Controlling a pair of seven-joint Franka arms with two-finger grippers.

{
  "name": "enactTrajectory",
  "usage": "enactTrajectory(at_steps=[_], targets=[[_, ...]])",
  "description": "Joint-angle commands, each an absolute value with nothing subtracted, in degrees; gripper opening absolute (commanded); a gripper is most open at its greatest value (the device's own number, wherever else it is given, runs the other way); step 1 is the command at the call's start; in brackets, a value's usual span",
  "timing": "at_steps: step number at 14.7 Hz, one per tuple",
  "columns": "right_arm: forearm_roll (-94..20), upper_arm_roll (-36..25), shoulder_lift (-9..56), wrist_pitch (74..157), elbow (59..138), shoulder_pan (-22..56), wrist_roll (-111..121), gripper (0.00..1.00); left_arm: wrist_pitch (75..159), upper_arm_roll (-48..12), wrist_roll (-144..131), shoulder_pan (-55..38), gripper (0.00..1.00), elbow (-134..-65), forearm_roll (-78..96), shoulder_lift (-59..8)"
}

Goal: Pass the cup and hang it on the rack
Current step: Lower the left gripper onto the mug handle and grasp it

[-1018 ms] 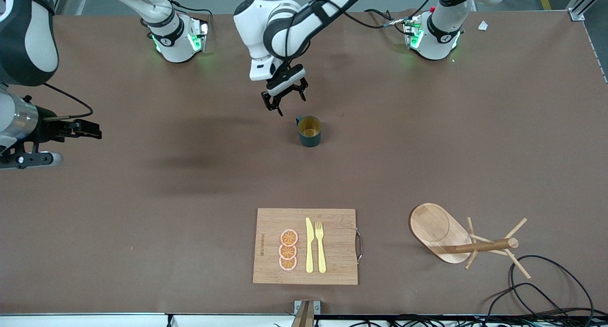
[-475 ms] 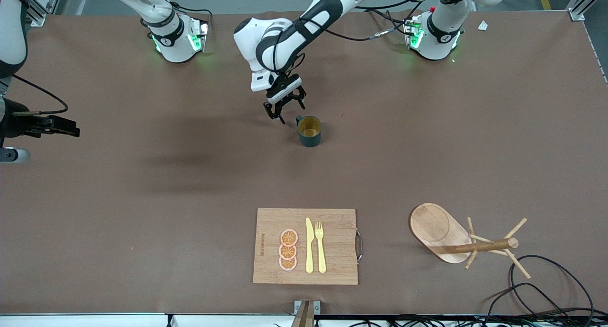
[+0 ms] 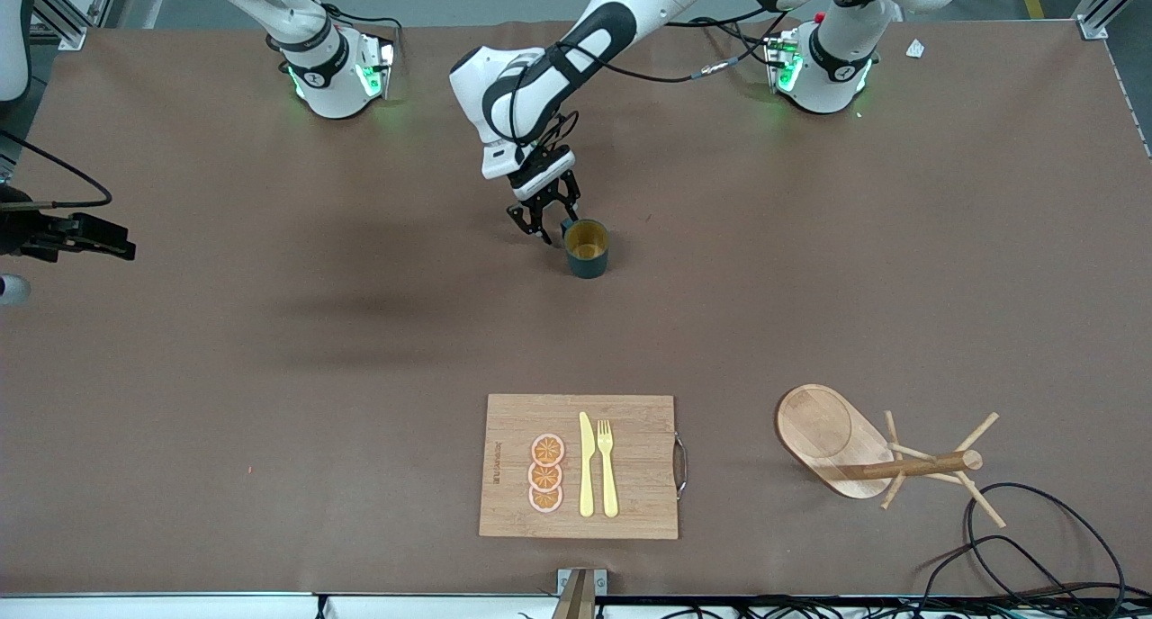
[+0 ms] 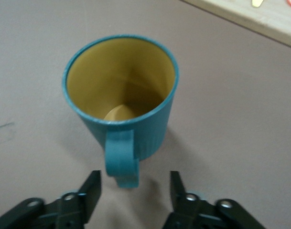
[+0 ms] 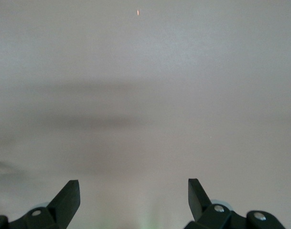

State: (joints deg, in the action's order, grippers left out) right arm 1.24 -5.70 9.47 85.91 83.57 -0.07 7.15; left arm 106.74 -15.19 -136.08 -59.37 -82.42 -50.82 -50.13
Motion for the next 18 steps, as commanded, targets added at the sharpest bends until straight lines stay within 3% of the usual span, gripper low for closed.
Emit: enactTrajectory(at_steps=[1,7,10,14,18], targets=[[1.32,-4.66,10.02,84.64,82.09,-0.26,6.86,1.00,105.64,-14.77,-136.14,-59.68,0.60,-81.12,-52.38,-50.62],[-0.51,-5.27,9.58,80.43,82.44,0.62,5.19,1.00,105.64,-12.83,-135.88,-59.68,0.55,-81.21,-52.47,-50.54],[-0.88,-5.19,9.14,79.89,82.62,-0.61,3.96,1.00,105.56,-12.83,-135.79,-59.59,0.40,-81.21,-52.47,-50.54],[-0.79,-5.10,5.81,79.72,84.37,-0.53,4.04,1.00,105.64,-12.83,-134.31,-59.59,0.06,-80.77,-51.77,-50.10],[-0.79,-5.10,0.98,81.47,89.72,-0.44,4.13,1.00,105.56,-13.01,-131.06,-57.23,0.01,-80.42,-51.15,-48.00]])
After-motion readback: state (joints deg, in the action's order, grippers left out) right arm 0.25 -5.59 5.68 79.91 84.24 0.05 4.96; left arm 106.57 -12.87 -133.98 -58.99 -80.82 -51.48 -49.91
